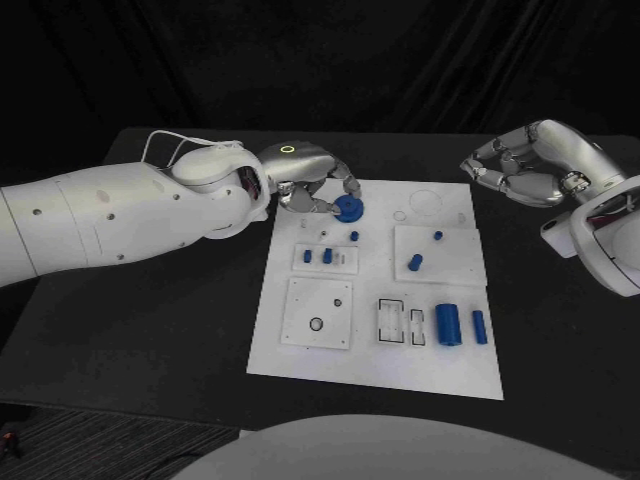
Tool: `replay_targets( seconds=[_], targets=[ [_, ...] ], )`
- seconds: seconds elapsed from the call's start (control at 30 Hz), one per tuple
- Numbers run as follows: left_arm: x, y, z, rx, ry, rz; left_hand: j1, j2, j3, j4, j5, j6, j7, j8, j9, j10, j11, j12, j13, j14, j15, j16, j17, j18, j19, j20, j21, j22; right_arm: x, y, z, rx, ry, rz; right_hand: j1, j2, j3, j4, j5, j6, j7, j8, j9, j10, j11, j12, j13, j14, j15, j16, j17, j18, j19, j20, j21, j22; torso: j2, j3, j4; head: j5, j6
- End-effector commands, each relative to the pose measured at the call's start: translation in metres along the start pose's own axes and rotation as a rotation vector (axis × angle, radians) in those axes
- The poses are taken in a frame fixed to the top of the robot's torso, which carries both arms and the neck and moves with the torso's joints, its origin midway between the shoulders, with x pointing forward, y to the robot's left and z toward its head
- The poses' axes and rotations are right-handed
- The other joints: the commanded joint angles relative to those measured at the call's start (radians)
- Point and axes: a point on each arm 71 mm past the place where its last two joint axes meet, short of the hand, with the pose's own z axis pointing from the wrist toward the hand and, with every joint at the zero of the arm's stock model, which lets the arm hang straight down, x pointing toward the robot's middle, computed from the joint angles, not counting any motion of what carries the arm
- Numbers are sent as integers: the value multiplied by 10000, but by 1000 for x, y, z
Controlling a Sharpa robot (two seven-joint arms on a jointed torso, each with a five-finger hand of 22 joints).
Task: Assemble the parts on the task board
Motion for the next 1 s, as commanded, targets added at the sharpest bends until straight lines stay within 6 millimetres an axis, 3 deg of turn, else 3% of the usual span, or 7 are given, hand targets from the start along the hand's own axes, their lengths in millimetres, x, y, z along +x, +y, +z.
replay_targets(
  seconds=[0.03,0.17,0.33,0.43,0.53,0.7,1.0],
  targets=[
    [5,-7,4,679,203,813,-41,-78,11,-13,-66,265,130,84,-84,232,10,134,-96,-21,-20,62,-52,-44,63,-5,22,1865,3,0,-1,-91,140,-55,-34,-14,44,8,-44,60,-9,-9,6,147,-24,-21,-2014,50,-30,-15,-14,-63,61,-38,-39,563,86,-80,16,47,-1],
    [9,-12,8,848,167,1070,-133,-124,49,0,-43,833,372,243,-198,544,33,407,-126,-161,-5,-11,-247,-19,-10,-7,-108,1831,7,-1,-2,-8,296,-19,63,-34,107,-78,71,82,-14,-5,13,126,-32,-58,-2040,40,-38,-11,-19,-63,61,-44,-46,569,111,-88,14,51,-1],
    [12,-18,11,999,292,1384,-240,-198,46,5,13,717,172,90,-396,795,-56,736,-38,-227,-28,8,-344,-6,-55,3,-190,1811,9,-4,-3,121,426,-4,78,-43,120,-96,110,87,-11,-5,15,115,-33,-84,-2063,36,-38,-15,-28,-61,58,-45,-62,567,113,-86,61,-2,-1],
    [16,-19,13,906,561,1405,-402,-252,7,39,-11,623,84,-11,-537,1024,-4,1051,107,-227,10,88,-362,-12,-39,11,-172,1821,11,-4,-3,165,493,12,80,-46,123,-99,122,89,-10,-5,16,110,-32,-98,-2075,32,-38,-28,-46,-60,56,-45,-69,565,119,-85,-3,78,-1],
    [20,-20,13,808,712,1383,-640,-328,-105,127,-165,526,33,-61,-644,1008,193,1160,178,-253,120,105,-423,-18,-13,18,-144,1832,12,-4,-4,164,518,30,81,-48,125,-101,130,93,-10,-3,17,108,-31,-98,-2074,34,-37,-11,-22,-62,57,-45,-61,569,106,-69,-36,82,-1],
    [23,-22,14,833,713,1354,-667,-354,-129,112,-196,492,25,-68,-692,1028,187,1242,233,-245,138,137,-431,-19,-6,23,-139,1834,13,-5,-4,204,560,45,85,-51,128,-105,142,96,-10,-2,18,108,-31,-94,-2069,35,-37,0,-7,-65,60,-46,-48,574,87,-64,2,-10,-1],
    [27,-26,16,999,690,1304,-671,-359,-138,93,-199,501,14,-56,-720,1026,178,1316,291,-239,134,169,-423,-22,2,27,-129,1838,16,-8,-5,349,668,93,95,-54,138,-117,163,102,-12,0,20,103,-32,-102,-2075,35,-37,10,6,-69,63,-46,-30,582,84,-73,-20,50,-1]
  ],
)
